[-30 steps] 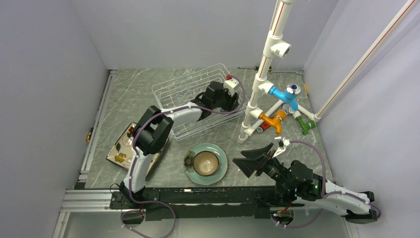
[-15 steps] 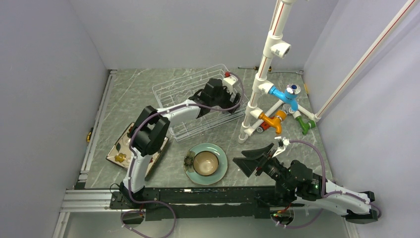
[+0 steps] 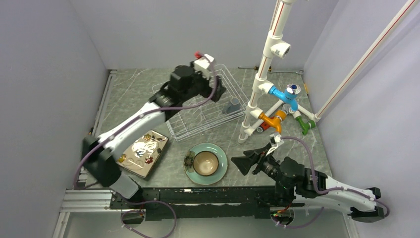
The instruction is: Load the mixed dishes into the dish rack
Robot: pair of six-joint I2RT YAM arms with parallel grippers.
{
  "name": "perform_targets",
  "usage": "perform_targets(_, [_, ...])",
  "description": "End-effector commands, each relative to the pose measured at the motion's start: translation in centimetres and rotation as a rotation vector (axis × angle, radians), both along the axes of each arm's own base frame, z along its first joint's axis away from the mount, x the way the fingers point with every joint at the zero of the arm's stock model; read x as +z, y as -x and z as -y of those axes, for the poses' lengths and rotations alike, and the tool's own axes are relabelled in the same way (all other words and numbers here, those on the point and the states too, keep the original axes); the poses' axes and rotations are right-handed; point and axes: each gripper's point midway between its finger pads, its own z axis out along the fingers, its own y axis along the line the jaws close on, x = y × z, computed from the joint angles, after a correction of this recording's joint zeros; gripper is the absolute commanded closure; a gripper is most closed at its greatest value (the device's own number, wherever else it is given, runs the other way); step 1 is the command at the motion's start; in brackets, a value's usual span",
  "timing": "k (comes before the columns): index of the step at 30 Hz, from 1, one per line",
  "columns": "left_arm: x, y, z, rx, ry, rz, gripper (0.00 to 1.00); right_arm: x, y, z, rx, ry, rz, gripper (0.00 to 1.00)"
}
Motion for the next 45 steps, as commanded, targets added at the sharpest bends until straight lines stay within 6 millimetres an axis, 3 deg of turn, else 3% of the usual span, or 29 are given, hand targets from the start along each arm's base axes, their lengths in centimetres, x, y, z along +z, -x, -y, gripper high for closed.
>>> perform_targets(1, [1.8, 5.0, -6.5, 0.149, 0.062, -0.070, 0.01, 1.4, 0.4, -1.5, 0.057, -0.002, 0.031, 0.15])
perform_targets(4, [0.9, 9.2, -10.0, 0.178, 0.142, -0.091, 0.01, 1.1, 1.0, -4.3, 0.140, 0.014, 0.030, 0.15])
perform_targets(9, [-1.0, 14.1, -15.4, 0.259, 0.213, -0.111, 0.01, -1.2, 2.1, -9.6, 0.266, 0.157, -0.026, 0.15])
perform_targets(15, [-1.9, 18.1, -20.3, 0.335, 0.179, -0.118, 0.00, -3.0, 3.1, -14.3, 0.300, 0.457, 0.053, 0.15])
perform_targets(19, [-1.9, 19.2, -22.2, 0.373, 0.176, -0.106, 0.00, -5.1, 2.0, -15.0, 0.184, 0.727, 0.064, 0.15])
perform_targets(23, [-2.7, 19.9, -22.4, 0.359, 0.183, -0.120, 0.01, -6.0, 0.2, -14.2, -0.015, 0.826, 0.011, 0.15])
perform_targets(28, [-3.2, 20.0, -21.9, 0.348, 0.201, -0.139, 0.01, -7.4, -2.4, -9.8, -0.233, 0.899, -0.083, 0.15])
perform_targets(33, [-4.2, 20.4, -20.6, 0.293, 0.191, -0.193, 0.01, -10.2, -3.7, -7.8, -0.200, 0.903, -0.209, 0.22])
perform_targets(36, [-5.6, 20.2, -20.1, 0.287, 0.182, -0.233, 0.01, -11.2, -3.2, -8.8, -0.103, 0.844, -0.234, 0.32])
perform_targets(38, [-5.9, 20.3, -19.4, 0.263, 0.187, -0.258, 0.01, -11.2, -3.0, -9.5, -0.075, 0.804, -0.235, 0.34])
perform_targets(42, [-6.9, 20.6, -18.1, 0.224, 0.210, -0.318, 0.01, -12.4, -3.1, -9.6, -0.085, 0.814, -0.242, 0.36])
perform_targets(45, [-7.6, 20.9, -17.3, 0.201, 0.235, -0.370, 0.01, -13.4, -3.3, -9.4, -0.102, 0.858, -0.247, 0.45])
